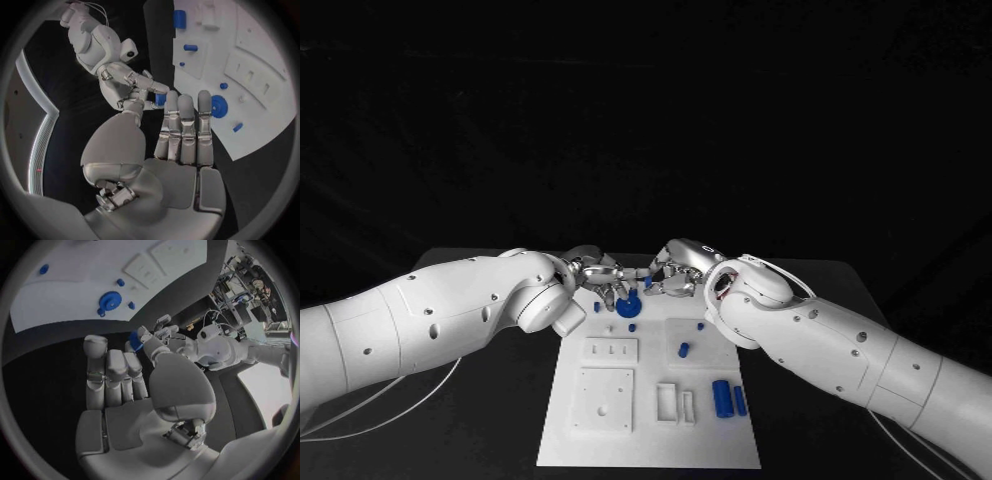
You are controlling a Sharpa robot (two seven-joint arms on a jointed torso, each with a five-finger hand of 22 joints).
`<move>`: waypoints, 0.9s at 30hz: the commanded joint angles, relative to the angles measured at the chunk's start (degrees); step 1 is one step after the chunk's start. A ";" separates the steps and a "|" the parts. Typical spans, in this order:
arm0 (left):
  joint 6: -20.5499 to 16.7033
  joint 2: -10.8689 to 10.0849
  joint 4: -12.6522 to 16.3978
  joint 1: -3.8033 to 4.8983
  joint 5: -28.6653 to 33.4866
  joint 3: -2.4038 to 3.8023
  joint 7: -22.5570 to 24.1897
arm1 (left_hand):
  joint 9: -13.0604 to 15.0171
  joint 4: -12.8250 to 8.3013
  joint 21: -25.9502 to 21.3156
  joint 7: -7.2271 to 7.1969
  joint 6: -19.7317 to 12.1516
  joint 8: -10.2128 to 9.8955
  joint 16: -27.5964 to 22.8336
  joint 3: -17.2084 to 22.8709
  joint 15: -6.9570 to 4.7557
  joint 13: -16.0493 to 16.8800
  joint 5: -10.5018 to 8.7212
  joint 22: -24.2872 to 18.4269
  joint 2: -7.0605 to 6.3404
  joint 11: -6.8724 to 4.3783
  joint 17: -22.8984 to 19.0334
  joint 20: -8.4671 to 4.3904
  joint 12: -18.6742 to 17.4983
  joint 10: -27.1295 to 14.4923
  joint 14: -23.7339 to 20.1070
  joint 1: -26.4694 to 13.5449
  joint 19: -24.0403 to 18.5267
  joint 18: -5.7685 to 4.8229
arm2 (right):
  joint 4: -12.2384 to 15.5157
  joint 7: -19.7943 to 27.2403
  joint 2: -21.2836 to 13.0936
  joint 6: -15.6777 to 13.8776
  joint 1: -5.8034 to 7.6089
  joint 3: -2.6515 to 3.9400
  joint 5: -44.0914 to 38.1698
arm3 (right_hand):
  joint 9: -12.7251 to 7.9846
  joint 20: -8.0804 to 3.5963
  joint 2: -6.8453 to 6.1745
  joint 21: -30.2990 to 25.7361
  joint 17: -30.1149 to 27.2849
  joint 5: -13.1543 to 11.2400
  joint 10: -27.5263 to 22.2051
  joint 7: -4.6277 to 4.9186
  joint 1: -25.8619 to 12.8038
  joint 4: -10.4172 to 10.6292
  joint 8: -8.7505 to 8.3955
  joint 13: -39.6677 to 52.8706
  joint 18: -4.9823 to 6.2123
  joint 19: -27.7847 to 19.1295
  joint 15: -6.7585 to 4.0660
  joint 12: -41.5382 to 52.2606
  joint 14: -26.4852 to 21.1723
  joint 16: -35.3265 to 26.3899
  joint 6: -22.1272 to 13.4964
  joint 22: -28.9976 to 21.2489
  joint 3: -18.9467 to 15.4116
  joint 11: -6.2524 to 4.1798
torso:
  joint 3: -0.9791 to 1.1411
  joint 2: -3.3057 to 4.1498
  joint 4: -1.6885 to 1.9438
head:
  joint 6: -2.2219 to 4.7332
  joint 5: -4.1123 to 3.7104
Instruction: Assemble the parts on the task board
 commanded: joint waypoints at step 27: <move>-0.23 1.60 -0.78 0.03 -1.08 -0.65 -3.75 | -0.76 -1.26 0.09 0.07 -0.02 -0.14 0.65 -0.49 -0.12 -0.25 -0.01 0.35 0.78 -0.02 -0.50 -0.03 0.33 -0.14 -0.07 0.78 -0.17 0.42 | 0.49 -0.92 0.92 2.24 0.00 -0.45 -0.79 | 0.34 -0.30 0.22 0.13 0.00 0.47 -0.30 -1.10 -0.08 0.69 0.23 -0.02 0.25 2.81 -0.08 -0.21 0.24 -0.50 2.16 3.59 -0.27 -0.12 | 0.00 0.14 0.05 | 0.10 -0.12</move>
